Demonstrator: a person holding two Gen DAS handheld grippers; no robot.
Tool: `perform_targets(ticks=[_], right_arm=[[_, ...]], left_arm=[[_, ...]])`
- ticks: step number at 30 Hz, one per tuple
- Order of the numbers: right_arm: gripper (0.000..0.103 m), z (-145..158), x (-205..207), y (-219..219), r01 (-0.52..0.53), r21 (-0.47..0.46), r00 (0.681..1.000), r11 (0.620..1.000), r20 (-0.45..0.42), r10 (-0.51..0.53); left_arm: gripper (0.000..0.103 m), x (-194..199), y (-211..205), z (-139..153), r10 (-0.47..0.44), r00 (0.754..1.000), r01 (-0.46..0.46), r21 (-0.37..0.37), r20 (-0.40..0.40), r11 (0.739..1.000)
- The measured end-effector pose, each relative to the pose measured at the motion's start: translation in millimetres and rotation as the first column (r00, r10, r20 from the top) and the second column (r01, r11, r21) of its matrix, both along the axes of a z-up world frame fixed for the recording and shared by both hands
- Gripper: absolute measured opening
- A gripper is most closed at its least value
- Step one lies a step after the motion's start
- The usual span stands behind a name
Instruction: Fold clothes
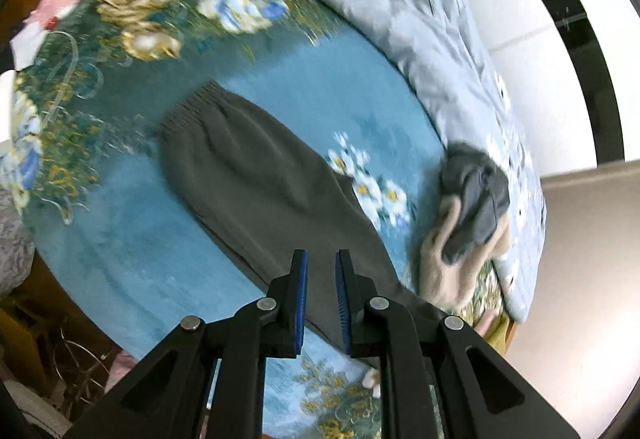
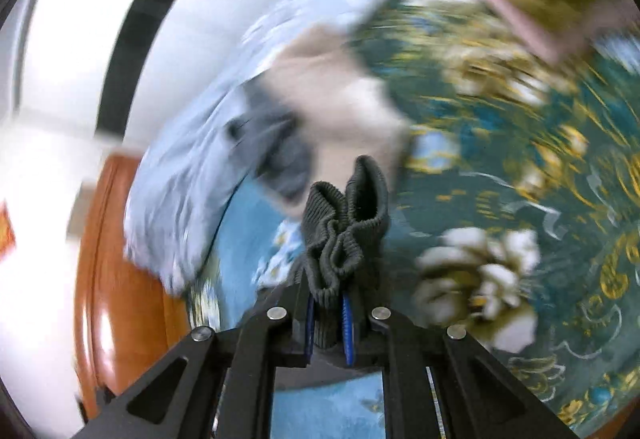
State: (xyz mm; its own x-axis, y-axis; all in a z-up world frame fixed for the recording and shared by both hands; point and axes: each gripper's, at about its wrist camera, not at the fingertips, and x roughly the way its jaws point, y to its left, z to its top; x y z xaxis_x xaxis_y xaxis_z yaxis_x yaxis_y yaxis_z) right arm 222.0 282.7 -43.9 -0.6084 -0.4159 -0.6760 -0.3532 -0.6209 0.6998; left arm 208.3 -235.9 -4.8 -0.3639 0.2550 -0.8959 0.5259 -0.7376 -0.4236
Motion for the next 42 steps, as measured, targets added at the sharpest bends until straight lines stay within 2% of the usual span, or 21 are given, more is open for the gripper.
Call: perform_targets(ticks=[3,8,15,23,31,35,37,38,40,42], right_arm=[[0.012,19.0,-32.8,-52.6,-0.154,0.058,0.988,0.986,-0.003,0.154],[0.012,20.9,-75.7,-136.5,-0.288,0.125,0.957,0.95,0.061,0.282],[0.012,-29.8,-114.9,-243.8,-0.378,0.17,0.913,0.91,0.233,0.336],[0.012,-89.3,-135.7,-344.0,-0.553,0.232,0.807,0.8,0.386,0.446],[0.012,-133.2,-134.7,-388.9,-0.621,0.255,0.751,0.741,0.465,0.469],[0.016,-139.4,-130.8,-393.0,-0.631,0.254,0.742,0.733,0.475,0.474],[0.031,-136.3,-129.2,-394.6,-0.636,0.215,0.737,0.741,0.455,0.5],[0.033,-132.8,-128.1,-394.9,-0.637,0.179,0.735,0.75,0.435,0.52],[0.034,-117.4,-124.6,-391.2,-0.639,0.11,0.737,0.761,0.373,0.564],[0.035,-98.6,-121.7,-378.4,-0.621,0.115,0.761,0.775,0.326,0.561]], left_arm=[[0.02,12.6,-23.2,4.8,0.053,0.998,-0.053,0.002,-0.032,0.999],[0.02,26.8,-57.5,-6.2,0.103,0.994,-0.102,0.023,-0.041,0.995],[0.021,24.8,-92.2,-44.0,0.118,0.993,-0.119,0.067,0.014,0.991],[0.021,2.1,-121.2,-82.0,0.073,0.995,-0.079,0.083,0.074,0.993],[0.021,-16.8,-141.7,-123.8,0.018,0.988,-0.037,0.118,0.155,0.992],[0.021,-26.9,-141.9,-135.7,-0.022,0.984,0.0,0.126,0.175,0.992],[0.023,-32.2,-140.9,-140.7,-0.039,0.982,0.015,0.13,0.183,0.991],[0.028,-34.9,-139.8,-142.6,-0.045,0.982,0.021,0.134,0.182,0.991],[0.029,-41.6,-135.4,-145.3,-0.065,0.983,0.039,0.147,0.173,0.988],[0.029,-49.8,-126.4,-147.7,-0.095,0.983,0.068,0.165,0.157,0.984]])
